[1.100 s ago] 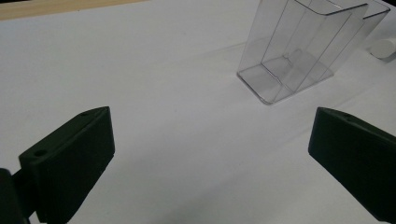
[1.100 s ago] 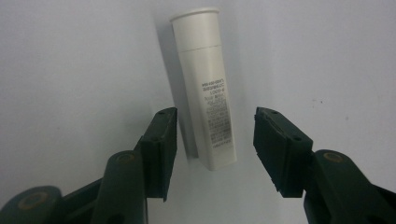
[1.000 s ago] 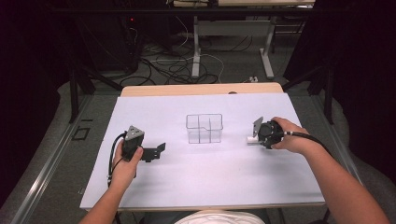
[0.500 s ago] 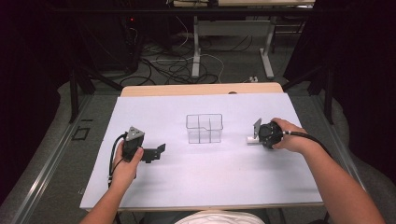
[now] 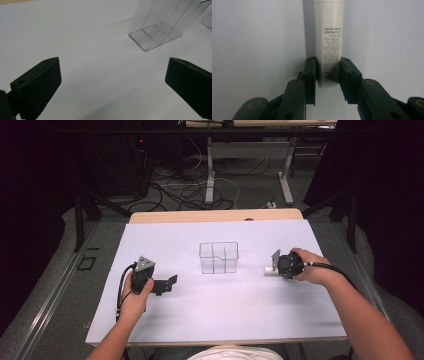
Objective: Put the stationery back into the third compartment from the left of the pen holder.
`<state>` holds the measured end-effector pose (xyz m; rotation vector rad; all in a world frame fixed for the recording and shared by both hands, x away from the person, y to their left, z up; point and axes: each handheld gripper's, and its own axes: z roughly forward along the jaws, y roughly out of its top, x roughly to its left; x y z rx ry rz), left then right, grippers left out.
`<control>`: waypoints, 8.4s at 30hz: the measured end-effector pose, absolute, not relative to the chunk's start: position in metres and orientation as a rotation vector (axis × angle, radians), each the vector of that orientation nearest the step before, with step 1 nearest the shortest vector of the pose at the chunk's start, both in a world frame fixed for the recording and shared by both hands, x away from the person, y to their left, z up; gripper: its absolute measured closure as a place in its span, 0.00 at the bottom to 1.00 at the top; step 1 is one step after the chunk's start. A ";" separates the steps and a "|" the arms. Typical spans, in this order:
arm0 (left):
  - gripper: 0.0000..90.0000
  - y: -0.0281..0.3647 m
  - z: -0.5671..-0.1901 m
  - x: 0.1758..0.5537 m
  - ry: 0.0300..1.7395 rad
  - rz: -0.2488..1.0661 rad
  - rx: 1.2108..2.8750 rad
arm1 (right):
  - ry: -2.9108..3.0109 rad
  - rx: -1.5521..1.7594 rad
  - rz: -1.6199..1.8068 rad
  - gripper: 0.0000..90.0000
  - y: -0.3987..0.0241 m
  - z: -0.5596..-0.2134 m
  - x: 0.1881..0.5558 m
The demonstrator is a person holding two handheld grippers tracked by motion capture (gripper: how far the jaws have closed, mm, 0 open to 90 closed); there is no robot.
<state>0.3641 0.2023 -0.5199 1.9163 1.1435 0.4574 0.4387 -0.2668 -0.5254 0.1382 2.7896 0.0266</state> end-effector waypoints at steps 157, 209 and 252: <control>0.73 0.031 -0.471 0.368 0.901 -0.054 1.636 | 2.202 0.776 1.614 0.79 -0.193 -0.504 0.337; 0.74 0.011 -0.459 0.416 0.896 0.405 1.697 | 2.132 1.037 1.383 0.00 -0.218 -0.509 0.357; 0.44 0.038 -0.453 0.416 0.902 0.520 1.735 | 2.104 1.046 1.342 0.00 -0.225 -0.511 0.360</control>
